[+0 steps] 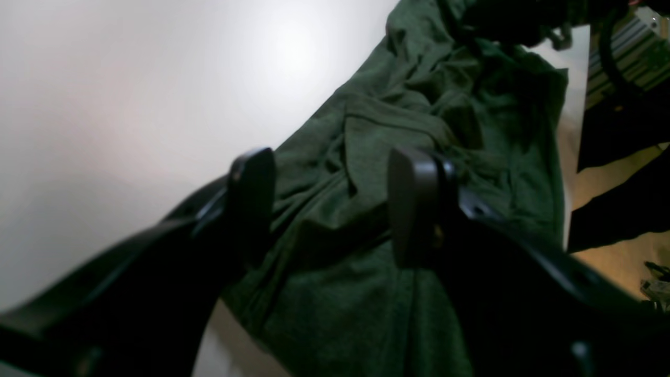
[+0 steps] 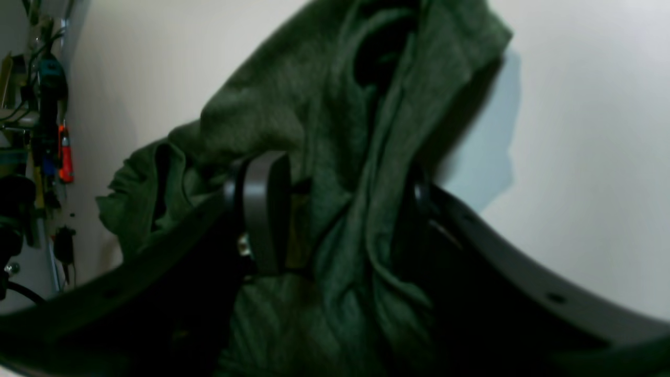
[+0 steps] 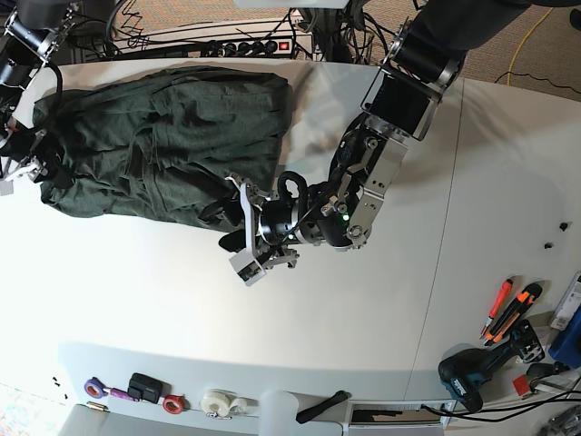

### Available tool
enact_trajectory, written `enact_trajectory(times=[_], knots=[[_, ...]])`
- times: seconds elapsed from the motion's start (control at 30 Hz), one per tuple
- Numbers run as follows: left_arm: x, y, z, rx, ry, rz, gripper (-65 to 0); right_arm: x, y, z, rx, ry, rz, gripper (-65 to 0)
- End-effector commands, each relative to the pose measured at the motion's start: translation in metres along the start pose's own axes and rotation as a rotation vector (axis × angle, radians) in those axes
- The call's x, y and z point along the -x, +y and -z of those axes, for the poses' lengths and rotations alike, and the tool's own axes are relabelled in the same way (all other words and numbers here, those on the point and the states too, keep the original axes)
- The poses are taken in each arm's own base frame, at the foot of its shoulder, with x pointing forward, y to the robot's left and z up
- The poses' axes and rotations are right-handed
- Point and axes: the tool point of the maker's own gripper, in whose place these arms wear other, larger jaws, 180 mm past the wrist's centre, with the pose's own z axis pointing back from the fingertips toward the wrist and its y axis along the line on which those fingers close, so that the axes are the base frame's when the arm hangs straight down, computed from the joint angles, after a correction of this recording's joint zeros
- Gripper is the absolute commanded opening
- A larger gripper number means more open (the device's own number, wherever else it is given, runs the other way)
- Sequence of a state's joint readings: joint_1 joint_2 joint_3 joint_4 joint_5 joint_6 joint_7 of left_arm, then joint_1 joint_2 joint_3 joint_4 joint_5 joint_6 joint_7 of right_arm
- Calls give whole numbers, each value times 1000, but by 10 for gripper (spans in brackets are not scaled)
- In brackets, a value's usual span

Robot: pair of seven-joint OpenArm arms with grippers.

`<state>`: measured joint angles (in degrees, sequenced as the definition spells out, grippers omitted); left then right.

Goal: Layout the t-shirt on the table in an organized manner, then fold the t-shirt properly
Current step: 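Pull the shirt edges apart with both grippers to flatten the bundle, then release the shirt and move the left gripper aside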

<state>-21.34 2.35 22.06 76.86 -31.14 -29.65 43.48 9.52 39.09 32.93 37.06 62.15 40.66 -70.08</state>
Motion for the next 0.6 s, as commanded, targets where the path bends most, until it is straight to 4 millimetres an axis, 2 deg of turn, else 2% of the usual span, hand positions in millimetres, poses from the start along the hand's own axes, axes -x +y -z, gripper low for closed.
enact_trajectory(times=[0.0, 0.17, 0.2, 0.3, 0.33, 0.43, 0.57], knots=[[-26, -4, -1, 17, -67, 27, -304, 9, -14, -10, 68, 81, -16, -357], [-26, -4, -1, 17, -68, 27, -304, 11, -15, -10, 75, 87, -19, -360], [-26, -4, -1, 17, -67, 27, -304, 10, -15, -10, 76, 85, -20, -388], [-26, -4, -1, 16, -67, 27, -305, 9, -15, -10, 75, 77, -20, -615], [-26, -3, -2, 15, -67, 27, -305, 7, -15, -10, 74, 68, -20, -650], [-36, 9, -12, -18, -99, 16, -341, -2, -10, -10, 51, 24, -14, -650], [-47, 36, -43, -87, -127, 0, -372, -17, 6, -12, -13, -29, -20, -650]])
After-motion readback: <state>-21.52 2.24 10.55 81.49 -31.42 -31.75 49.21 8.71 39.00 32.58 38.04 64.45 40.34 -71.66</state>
